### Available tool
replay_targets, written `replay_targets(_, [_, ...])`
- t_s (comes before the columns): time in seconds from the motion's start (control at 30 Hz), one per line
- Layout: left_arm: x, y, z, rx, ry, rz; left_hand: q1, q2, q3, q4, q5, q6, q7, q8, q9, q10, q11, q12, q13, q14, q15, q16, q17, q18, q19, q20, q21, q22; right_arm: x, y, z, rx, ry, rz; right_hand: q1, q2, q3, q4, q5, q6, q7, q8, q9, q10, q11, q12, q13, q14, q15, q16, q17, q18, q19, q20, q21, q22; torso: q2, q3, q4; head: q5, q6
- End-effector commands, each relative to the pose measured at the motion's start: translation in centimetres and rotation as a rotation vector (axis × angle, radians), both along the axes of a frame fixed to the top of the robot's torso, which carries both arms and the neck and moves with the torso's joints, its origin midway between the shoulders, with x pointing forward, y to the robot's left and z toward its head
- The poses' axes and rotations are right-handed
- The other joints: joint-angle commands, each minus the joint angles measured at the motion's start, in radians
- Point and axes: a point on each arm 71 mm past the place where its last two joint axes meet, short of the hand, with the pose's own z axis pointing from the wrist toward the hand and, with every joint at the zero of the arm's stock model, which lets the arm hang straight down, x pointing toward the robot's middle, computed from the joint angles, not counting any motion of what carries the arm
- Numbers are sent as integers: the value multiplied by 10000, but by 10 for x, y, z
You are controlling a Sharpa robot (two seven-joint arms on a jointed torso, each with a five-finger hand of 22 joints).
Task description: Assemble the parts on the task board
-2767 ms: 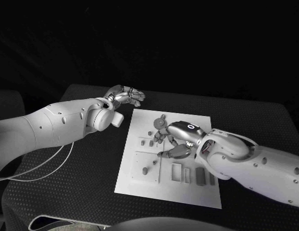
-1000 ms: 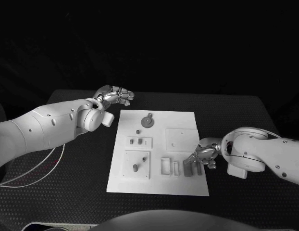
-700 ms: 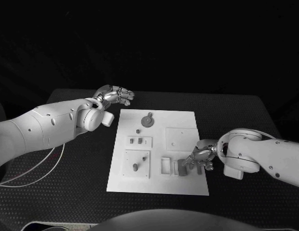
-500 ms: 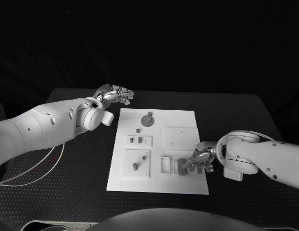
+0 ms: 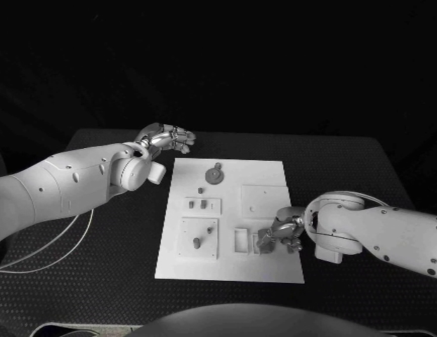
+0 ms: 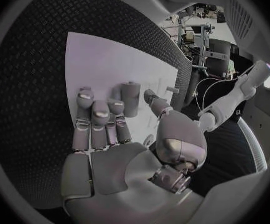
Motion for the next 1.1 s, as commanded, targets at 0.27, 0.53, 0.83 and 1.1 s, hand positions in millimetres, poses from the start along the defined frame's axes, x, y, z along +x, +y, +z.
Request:
replay_targets(0.27, [0,-3,0,-150,21,-167,-76,4,-6,71,-46,-33,46,47,-17,31,-1,17,-15,22,12,-38,13,24,-12,16,-54,181,4,3,-5,-77,-325,-162,101,340,196,-224,-16,72,13,-73,-5,15,12,11,32,71,-19,-40,46,194,19,-92,62,116,-1,0,-4,25,-12])
replay_targets(0.53, [0,-3,0,-150,27,-168,-76,4,-5,74,-45,-37,46,47,-19,31,-1,17,-16,23,12,-40,15,25,-13,16,-55,181,4,1,-5,207,-180,-500,933,777,1484,-412,-17,349,-59,-8,28,189,-54,6,42,180,-71,-69,92,194,82,-97,119,90,1,-10,-12,26,-8])
replay_targets(0.83, [-1,-2,0,-143,41,-156,-69,3,-2,72,-44,-40,46,47,-20,31,-2,17,-16,24,11,-41,17,27,-14,15,-56,182,1,-3,1,644,-110,-979,793,799,1882,-399,12,607,-114,10,8,402,-107,-53,27,296,-104,-120,117,194,131,-21,188,78,1,-18,-14,46,15])
replay_targets(1.1, [-1,-1,0,-138,36,-140,-62,0,0,69,-42,-40,46,49,-21,32,-3,18,-16,25,10,-42,19,28,-14,14,-56,183,-5,2,13,1328,383,-1198,414,603,1682,-404,-1,803,-169,15,-14,567,-159,-101,40,401,-147,-152,143,194,203,-9,253,61,3,-3,-29,70,58])
